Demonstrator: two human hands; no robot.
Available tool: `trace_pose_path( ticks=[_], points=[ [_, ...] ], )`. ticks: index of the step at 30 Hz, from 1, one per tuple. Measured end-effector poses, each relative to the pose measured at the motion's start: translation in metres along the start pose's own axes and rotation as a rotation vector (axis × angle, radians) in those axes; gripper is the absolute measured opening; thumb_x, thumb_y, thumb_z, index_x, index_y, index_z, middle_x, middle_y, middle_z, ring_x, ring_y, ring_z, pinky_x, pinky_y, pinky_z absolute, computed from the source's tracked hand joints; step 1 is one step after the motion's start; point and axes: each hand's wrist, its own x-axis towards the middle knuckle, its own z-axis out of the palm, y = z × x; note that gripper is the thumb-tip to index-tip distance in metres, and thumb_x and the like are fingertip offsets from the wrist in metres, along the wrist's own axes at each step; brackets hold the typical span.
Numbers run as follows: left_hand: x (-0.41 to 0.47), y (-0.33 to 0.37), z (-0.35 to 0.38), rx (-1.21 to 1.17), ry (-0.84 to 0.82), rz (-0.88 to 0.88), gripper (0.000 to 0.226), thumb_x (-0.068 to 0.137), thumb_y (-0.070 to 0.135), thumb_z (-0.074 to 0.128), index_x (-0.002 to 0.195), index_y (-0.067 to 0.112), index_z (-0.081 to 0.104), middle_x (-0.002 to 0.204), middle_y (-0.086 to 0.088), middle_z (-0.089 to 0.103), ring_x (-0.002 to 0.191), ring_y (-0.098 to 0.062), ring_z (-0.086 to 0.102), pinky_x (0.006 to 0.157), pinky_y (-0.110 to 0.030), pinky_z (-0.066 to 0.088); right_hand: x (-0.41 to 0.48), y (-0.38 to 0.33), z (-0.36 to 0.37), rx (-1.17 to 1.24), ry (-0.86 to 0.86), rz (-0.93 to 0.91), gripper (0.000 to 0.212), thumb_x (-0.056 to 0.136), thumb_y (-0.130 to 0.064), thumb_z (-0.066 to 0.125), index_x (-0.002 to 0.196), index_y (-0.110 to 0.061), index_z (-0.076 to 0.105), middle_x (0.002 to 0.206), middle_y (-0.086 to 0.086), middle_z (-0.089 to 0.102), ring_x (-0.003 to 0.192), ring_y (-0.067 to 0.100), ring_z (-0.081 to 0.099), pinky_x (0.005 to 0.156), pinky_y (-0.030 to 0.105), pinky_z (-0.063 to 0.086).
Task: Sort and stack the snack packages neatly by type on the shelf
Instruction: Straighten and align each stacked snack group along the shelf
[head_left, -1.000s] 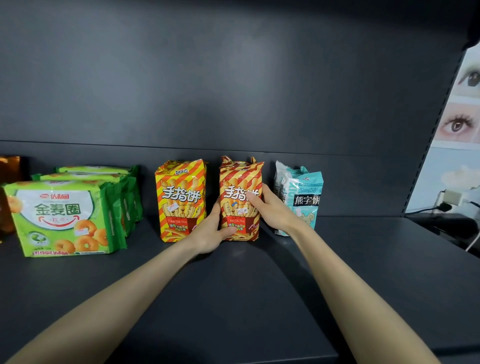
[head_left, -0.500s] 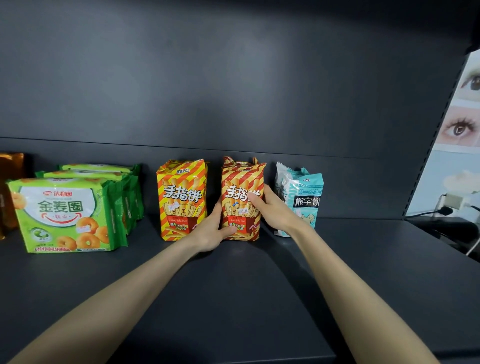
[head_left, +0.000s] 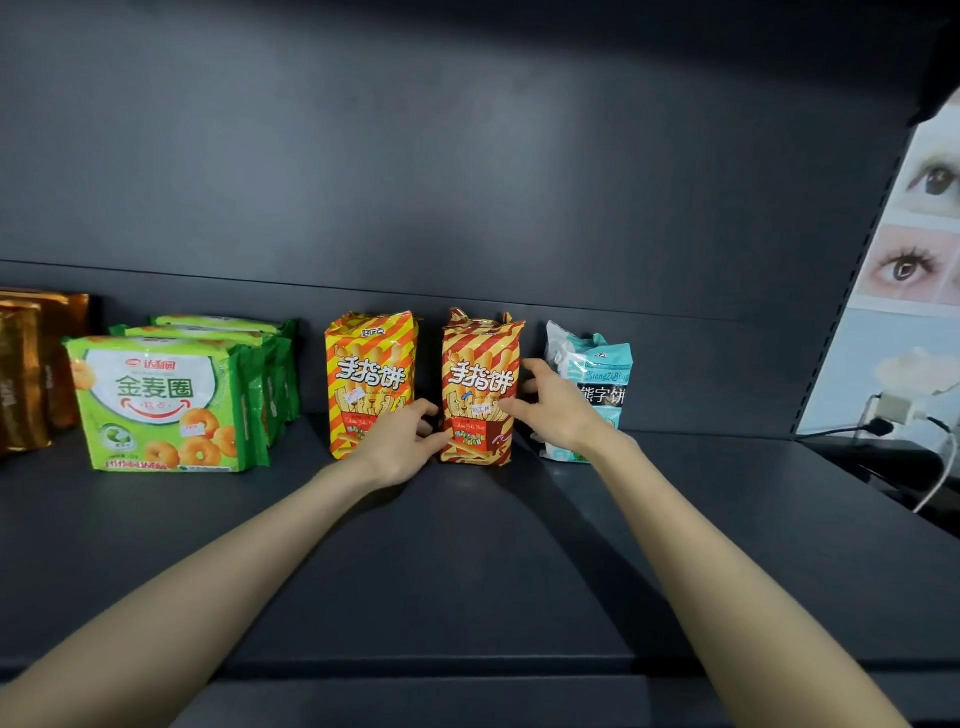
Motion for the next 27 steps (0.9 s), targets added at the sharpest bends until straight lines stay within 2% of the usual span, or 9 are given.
trace_pose_path(
  ticks=[4,7,10,12,15,17,20,24,27],
  points=[
    [-0.024,-0.012,-0.017,0.053,0.162,0.033,0.033,0.091,0.026,0.059,0.120,0.011,0.057,0.107,-0.007,0.067,0.092,-0.017,0.063,0.083,-0.029,0.052,-0.014,-0.002,0.000,-0.129,0.065,-0.051,0.058,0.091,-0.027,0.060,0.140,-0.011,0.034,0.137,0.011,0.049,0.112,0.028,0.058,0.090,0.041,0.052],
    [-0.039,-0.025,-0.031,0.060,0.287,0.016,0.024,0.088,0.026,0.064,0.107,0.012,0.062,0.094,-0.002,0.068,0.084,-0.017,0.064,0.081,-0.033,0.053,-0.018,-0.009,0.002,-0.221,0.100,-0.088,0.050,0.090,-0.031,0.062,0.132,-0.011,0.045,0.127,0.009,0.054,0.105,0.025,0.058,0.084,0.032,0.048],
    [-0.048,-0.036,-0.047,0.030,0.353,-0.014,0.029,0.086,0.025,0.067,0.109,0.010,0.059,0.092,-0.003,0.063,0.079,-0.017,0.060,0.078,-0.032,0.052,-0.018,-0.026,0.007,-0.187,0.086,-0.123,0.045,0.089,-0.030,0.063,0.128,-0.011,0.050,0.123,0.009,0.058,0.106,0.023,0.057,0.084,0.032,0.048],
    [-0.049,-0.042,-0.054,0.011,0.357,-0.024,0.038,0.084,0.025,0.069,0.115,0.007,0.055,0.097,-0.006,0.061,0.081,-0.017,0.057,0.075,-0.029,0.049,-0.014,-0.040,0.014,-0.160,0.087,-0.144,0.045,0.089,-0.029,0.063,0.129,-0.012,0.051,0.124,0.009,0.059,0.109,0.024,0.057,0.088,0.033,0.048],
    [-0.047,-0.051,-0.060,-0.018,0.309,-0.036,0.053,0.083,0.026,0.070,0.126,0.005,0.047,0.115,-0.011,0.059,0.093,-0.018,0.057,0.080,-0.028,0.047,-0.006,-0.056,0.028,-0.113,0.078,-0.162,0.048,0.090,-0.028,0.062,0.133,-0.012,0.048,0.128,0.008,0.056,0.113,0.024,0.056,0.088,0.030,0.045],
    [-0.043,-0.057,-0.065,-0.048,0.244,-0.053,0.067,0.084,0.028,0.069,0.137,0.006,0.036,0.130,-0.013,0.053,0.109,-0.023,0.057,0.088,-0.030,0.045,0.000,-0.066,0.039,-0.077,0.062,-0.152,0.053,0.090,-0.027,0.062,0.137,-0.012,0.043,0.132,0.010,0.054,0.116,0.024,0.055,0.088,0.028,0.044],
    [-0.034,-0.067,-0.071,-0.091,0.142,-0.064,0.081,0.085,0.029,0.068,0.147,0.007,0.020,0.145,-0.015,0.041,0.127,-0.027,0.048,0.100,-0.034,0.041,0.011,-0.078,0.054,-0.026,0.041,-0.113,0.063,0.091,-0.027,0.062,0.144,-0.011,0.032,0.141,0.013,0.046,0.124,0.026,0.051,0.096,0.031,0.044],
    [-0.019,-0.075,-0.074,-0.153,0.013,-0.057,0.088,0.087,0.028,0.066,0.150,0.008,0.008,0.150,-0.012,0.034,0.135,-0.026,0.039,0.106,-0.034,0.036,0.024,-0.086,0.070,0.026,0.032,-0.049,0.077,0.091,-0.032,0.061,0.149,-0.009,0.016,0.150,0.013,0.035,0.135,0.028,0.039,0.108,0.042,0.040],
    [-0.010,-0.082,-0.073,-0.156,-0.058,-0.007,0.085,0.088,0.025,0.065,0.149,0.009,0.009,0.146,-0.008,0.041,0.132,-0.024,0.043,0.099,-0.026,0.036,0.029,-0.088,0.079,0.059,0.039,-0.007,0.082,0.091,-0.034,0.060,0.150,-0.009,0.010,0.152,0.012,0.032,0.137,0.028,0.037,0.108,0.043,0.040]
  ],
)
